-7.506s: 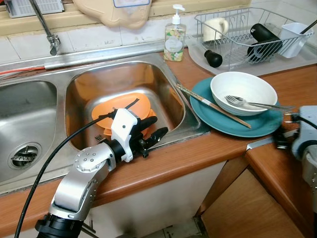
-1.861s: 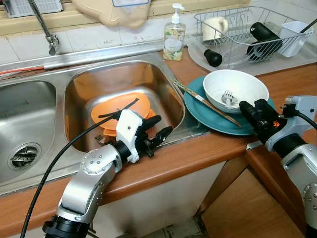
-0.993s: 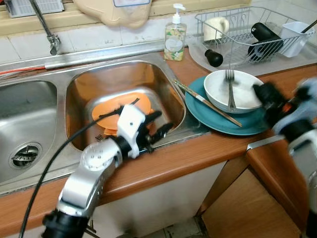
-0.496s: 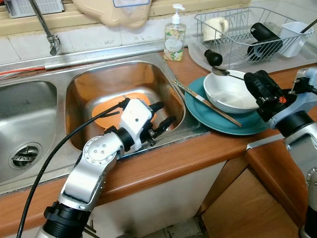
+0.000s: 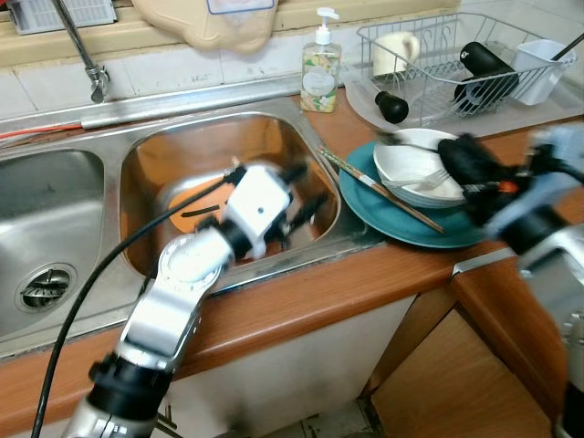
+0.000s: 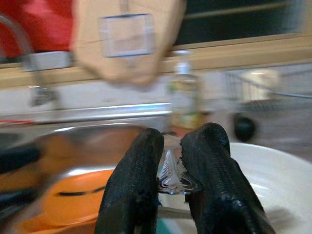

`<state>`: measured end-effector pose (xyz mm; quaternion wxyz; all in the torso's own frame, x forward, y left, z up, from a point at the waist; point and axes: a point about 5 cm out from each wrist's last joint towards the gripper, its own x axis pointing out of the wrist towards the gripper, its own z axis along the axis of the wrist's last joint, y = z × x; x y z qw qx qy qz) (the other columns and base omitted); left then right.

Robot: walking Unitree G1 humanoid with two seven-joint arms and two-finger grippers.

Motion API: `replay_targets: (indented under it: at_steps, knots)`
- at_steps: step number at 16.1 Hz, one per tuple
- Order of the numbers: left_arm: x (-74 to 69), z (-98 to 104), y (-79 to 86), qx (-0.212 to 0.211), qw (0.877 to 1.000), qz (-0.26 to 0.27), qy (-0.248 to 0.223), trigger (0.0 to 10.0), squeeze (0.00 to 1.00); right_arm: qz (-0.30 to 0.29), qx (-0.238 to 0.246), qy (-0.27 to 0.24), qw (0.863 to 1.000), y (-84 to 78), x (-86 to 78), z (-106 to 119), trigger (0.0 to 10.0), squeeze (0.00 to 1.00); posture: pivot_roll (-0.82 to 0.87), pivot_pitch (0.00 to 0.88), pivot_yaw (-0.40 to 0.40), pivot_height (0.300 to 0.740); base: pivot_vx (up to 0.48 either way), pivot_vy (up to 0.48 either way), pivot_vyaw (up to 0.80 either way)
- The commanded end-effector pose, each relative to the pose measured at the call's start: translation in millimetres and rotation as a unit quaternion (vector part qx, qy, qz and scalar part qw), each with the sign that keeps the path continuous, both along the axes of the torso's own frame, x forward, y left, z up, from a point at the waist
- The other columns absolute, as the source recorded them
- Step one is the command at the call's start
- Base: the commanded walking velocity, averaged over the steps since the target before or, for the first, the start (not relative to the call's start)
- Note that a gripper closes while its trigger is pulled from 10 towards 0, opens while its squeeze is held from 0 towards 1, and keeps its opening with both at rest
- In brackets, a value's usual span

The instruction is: Kitchen organization

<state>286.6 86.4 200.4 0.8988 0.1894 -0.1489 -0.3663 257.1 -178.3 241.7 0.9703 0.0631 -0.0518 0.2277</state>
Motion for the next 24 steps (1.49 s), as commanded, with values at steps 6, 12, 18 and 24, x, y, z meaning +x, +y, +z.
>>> replay_targets:
  at_steps: [6, 12, 18, 24]
  knots:
    - [8.7, 4, -3.3, 0.078, 0.995, 0.002, -0.069, 10.0, 0.00, 0.099, -0.022, 0.016, 0.995, 43.0, -3.0, -3, 0.0, 0.00, -0.18, 0.000, 0.037, 0.740, 0.000, 0.000, 0.00]
    - [13.3, -6, -3.3, 0.135, 0.986, 0.002, -0.100, 0.0, 0.00, 0.126, -0.024, 0.031, 0.991, 62.6, -0.4, -10, 0.0, 0.00, -0.18, 0.000, 0.031, 0.740, 0.000, 0.000, 0.00]
    - [14.4, -10, -3.0, 0.141, 0.985, 0.002, -0.104, 0.0, 0.00, 0.119, -0.016, 0.034, 0.992, 67.7, 1.8, -11, 0.0, 0.00, -0.18, 0.000, 0.032, 0.740, 0.000, 0.000, 0.00]
    - [24.2, -9, 3.2, 0.166, 0.978, 0.036, -0.121, 0.0, 0.00, 0.118, -0.006, 0.036, 0.992, 72.4, 1.5, -11, 0.0, 0.00, -0.18, 0.000, 0.043, 0.740, 0.000, 0.000, 0.00]
